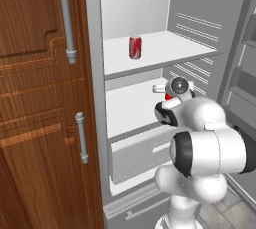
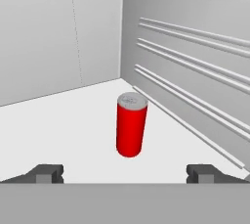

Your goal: Open the fridge, grab two sodas, and place both sodas inside the bowl with ice on the dining counter.

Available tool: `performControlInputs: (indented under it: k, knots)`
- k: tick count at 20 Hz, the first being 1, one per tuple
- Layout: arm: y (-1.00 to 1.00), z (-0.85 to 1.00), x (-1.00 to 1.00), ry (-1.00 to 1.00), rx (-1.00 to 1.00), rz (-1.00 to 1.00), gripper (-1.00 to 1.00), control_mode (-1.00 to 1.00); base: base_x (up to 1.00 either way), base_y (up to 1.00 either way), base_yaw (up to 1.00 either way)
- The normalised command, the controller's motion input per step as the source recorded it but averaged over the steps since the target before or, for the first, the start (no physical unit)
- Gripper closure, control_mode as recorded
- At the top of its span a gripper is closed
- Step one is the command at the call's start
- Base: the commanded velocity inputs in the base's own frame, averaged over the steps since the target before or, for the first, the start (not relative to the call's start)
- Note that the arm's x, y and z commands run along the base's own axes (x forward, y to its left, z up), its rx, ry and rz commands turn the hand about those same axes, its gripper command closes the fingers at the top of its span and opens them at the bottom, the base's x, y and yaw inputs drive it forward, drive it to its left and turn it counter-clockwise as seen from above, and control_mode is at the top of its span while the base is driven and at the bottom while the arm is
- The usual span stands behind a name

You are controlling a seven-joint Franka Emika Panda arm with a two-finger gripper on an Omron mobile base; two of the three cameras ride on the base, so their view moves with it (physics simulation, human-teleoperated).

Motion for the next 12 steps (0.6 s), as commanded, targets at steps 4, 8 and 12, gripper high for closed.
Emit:
performControlInputs:
  k: [4, 8, 12]
  knots:
    - [0.0, -0.09, 0.3, 0.0, 0.0, -0.03, -1.0, -1.0, 0.0, 0.0, 0.0]
    - [0.0, -0.05, 0.23, 0.0, 0.0, -0.02, -1.0, -1.0, 0.0, 0.0, 0.0]
    - [-0.02, -0.02, 0.22, 0.0, 0.0, -0.02, -1.0, -1.0, 0.0, 0.0, 0.0]
